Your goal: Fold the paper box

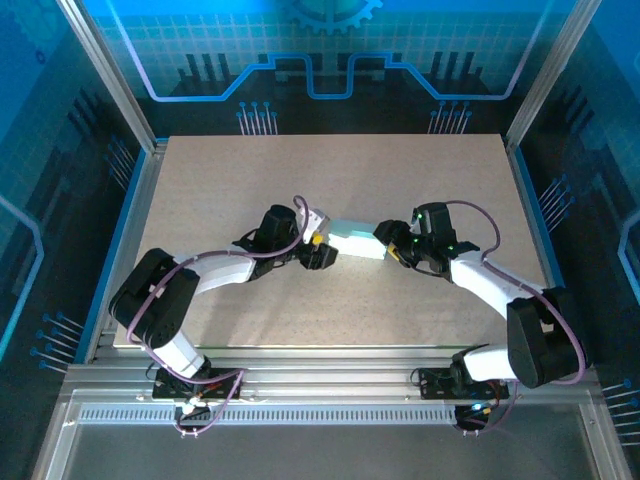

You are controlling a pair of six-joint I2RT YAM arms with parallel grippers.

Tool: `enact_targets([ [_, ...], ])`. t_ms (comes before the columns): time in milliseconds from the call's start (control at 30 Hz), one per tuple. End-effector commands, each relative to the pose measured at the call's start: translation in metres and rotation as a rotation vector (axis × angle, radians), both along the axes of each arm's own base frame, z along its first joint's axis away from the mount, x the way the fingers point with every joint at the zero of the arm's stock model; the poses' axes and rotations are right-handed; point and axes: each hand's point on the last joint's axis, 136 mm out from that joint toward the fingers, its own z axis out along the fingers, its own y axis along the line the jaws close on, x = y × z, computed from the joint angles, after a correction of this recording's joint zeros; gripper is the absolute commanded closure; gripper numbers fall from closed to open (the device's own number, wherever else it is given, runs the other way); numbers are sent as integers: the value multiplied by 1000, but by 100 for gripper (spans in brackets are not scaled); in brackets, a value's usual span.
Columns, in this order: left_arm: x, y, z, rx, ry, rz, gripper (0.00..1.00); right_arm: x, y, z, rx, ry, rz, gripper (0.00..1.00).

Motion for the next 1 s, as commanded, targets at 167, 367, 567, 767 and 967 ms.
enact_targets([
  [167,-20,4,18,-190,60,-60,23,-10,-14,-28,-55,107,-39,35],
  [367,-3,6,50,-377,107,23,11,-10,-14,-29,-57,110,-37,35],
  [567,25,11,54,-442,226,220,11,-10,-14,-29,-58,109,-32,34],
  [767,40,6,47,-417,395,307,18,-10,-12,-32,-50,116,-26,34],
  [967,48,6,30,-365,498,365,28,-11,-12,-33,-50,117,-24,34],
])
